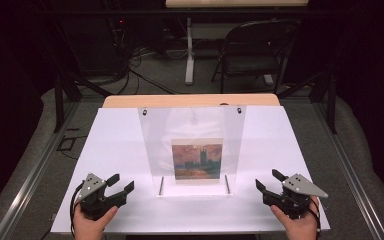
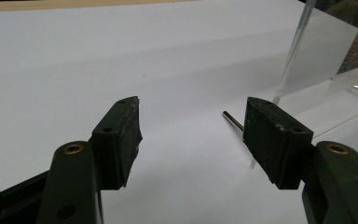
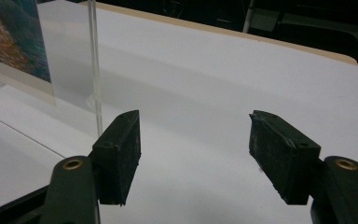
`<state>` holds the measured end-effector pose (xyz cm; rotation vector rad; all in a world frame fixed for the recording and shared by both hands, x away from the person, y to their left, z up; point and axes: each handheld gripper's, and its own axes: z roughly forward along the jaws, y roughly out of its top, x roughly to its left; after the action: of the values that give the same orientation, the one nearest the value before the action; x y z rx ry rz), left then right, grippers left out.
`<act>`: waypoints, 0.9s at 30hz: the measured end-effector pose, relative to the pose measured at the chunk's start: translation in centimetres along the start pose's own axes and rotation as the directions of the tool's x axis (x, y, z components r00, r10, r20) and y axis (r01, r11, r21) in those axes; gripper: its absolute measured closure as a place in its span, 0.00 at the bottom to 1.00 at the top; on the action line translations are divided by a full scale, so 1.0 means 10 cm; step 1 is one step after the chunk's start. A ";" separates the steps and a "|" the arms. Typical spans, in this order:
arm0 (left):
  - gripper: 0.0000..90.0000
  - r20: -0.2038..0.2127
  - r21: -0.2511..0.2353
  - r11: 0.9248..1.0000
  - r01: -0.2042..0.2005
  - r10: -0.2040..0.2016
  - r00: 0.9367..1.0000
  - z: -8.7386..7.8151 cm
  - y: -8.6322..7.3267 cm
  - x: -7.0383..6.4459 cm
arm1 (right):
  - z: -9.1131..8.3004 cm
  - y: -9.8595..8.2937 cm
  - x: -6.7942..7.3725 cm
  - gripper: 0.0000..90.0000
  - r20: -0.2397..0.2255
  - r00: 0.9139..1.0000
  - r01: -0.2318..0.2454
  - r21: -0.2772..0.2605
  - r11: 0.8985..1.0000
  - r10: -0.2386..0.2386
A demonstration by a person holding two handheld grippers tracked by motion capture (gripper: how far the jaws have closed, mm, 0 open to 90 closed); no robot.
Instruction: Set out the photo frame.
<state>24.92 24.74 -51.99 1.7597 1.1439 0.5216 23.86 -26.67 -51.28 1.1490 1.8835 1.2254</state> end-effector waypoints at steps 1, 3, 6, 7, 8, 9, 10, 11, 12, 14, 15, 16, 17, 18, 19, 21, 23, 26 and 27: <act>0.41 0.000 -0.002 1.000 -0.004 0.004 1.000 0.01 -0.01 0.00 | 0.02 -0.02 0.00 0.37 -0.003 1.000 0.000 0.006 1.000 0.000; 0.41 0.004 -0.004 1.000 -0.015 0.015 1.000 0.02 -0.02 0.02 | 0.07 -0.05 0.00 0.37 -0.012 1.000 0.003 0.019 1.000 -0.003; 0.41 0.008 0.009 1.000 -0.020 0.020 1.000 0.06 -0.05 0.02 | 0.14 -0.09 0.00 0.37 -0.033 0.999 0.003 0.061 0.998 -0.001; 0.41 0.009 0.013 1.000 -0.024 0.024 1.000 0.06 -0.06 0.02 | 0.16 -0.10 0.00 0.37 -0.038 0.999 0.005 0.072 0.997 -0.002; 0.41 0.011 0.015 0.999 -0.032 0.031 0.999 0.07 -0.06 0.02 | 0.17 -0.11 0.00 0.37 -0.040 0.999 0.004 0.078 0.997 -0.001; 0.41 0.012 0.023 0.999 -0.034 0.034 0.999 0.08 -0.07 0.02 | 0.18 -0.12 -0.01 0.37 -0.045 0.999 0.000 0.087 0.996 0.004; 0.41 0.020 0.032 0.999 -0.037 0.036 0.999 0.09 -0.07 0.01 | 0.19 -0.13 -0.01 0.37 -0.050 0.999 -0.003 0.094 0.996 0.008; 0.41 0.025 0.032 0.999 -0.037 0.036 0.999 0.10 -0.08 0.01 | 0.21 -0.15 -0.02 0.37 -0.056 0.998 -0.014 0.108 0.994 0.020; 0.41 0.027 0.038 0.999 -0.038 0.037 0.999 0.11 -0.08 0.01 | 0.22 -0.16 -0.03 0.38 -0.058 0.998 -0.023 0.116 0.993 0.029; 0.41 0.033 0.052 0.998 -0.035 0.034 0.999 0.14 -0.09 0.00 | 0.24 -0.17 -0.04 0.38 -0.066 0.996 -0.046 0.130 0.990 0.055; 0.41 0.038 0.060 0.998 -0.037 0.035 0.999 0.15 -0.10 0.00 | 0.25 -0.18 -0.04 0.38 -0.067 0.996 -0.046 0.142 0.989 0.056; 0.41 0.044 0.064 0.997 -0.038 0.035 0.998 0.16 -0.10 0.00 | 0.25 -0.18 -0.04 0.38 -0.067 0.996 -0.043 0.145 0.988 0.053; 0.41 0.047 0.066 0.997 -0.040 0.037 0.998 0.17 -0.11 -0.01 | 0.26 -0.19 -0.04 0.38 -0.070 0.996 -0.045 0.154 0.987 0.056; 0.41 0.046 0.071 0.997 -0.043 0.040 0.998 0.18 -0.11 -0.02 | 0.26 -0.19 -0.03 0.38 -0.073 0.996 -0.042 0.157 0.987 0.054; 0.41 0.050 0.076 0.996 -0.048 0.044 0.998 0.19 -0.11 -0.02 | 0.27 -0.19 -0.03 0.38 -0.077 0.995 -0.044 0.163 0.986 0.058; 0.41 0.055 0.085 0.995 -0.051 0.046 0.997 0.20 -0.11 -0.03 | 0.27 -0.20 -0.02 0.38 -0.083 0.995 -0.037 0.169 0.985 0.052; 0.41 0.056 0.094 0.994 -0.047 0.042 0.998 0.20 -0.12 -0.03 | 0.28 -0.20 -0.02 0.38 -0.085 0.995 -0.035 0.173 0.984 0.051; 0.41 0.061 0.099 0.995 -0.029 0.023 0.998 0.21 -0.12 -0.01 | 0.28 -0.20 -0.02 0.38 -0.088 0.995 -0.040 0.175 0.984 0.056; 0.41 0.058 0.101 0.995 -0.026 0.021 0.998 0.21 -0.12 -0.01 | 0.27 -0.20 -0.02 0.38 -0.088 0.994 -0.040 0.175 0.984 0.056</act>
<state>25.89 23.78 -54.05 1.8658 1.1285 0.4311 25.57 -26.16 -54.16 1.2544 2.0772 1.1777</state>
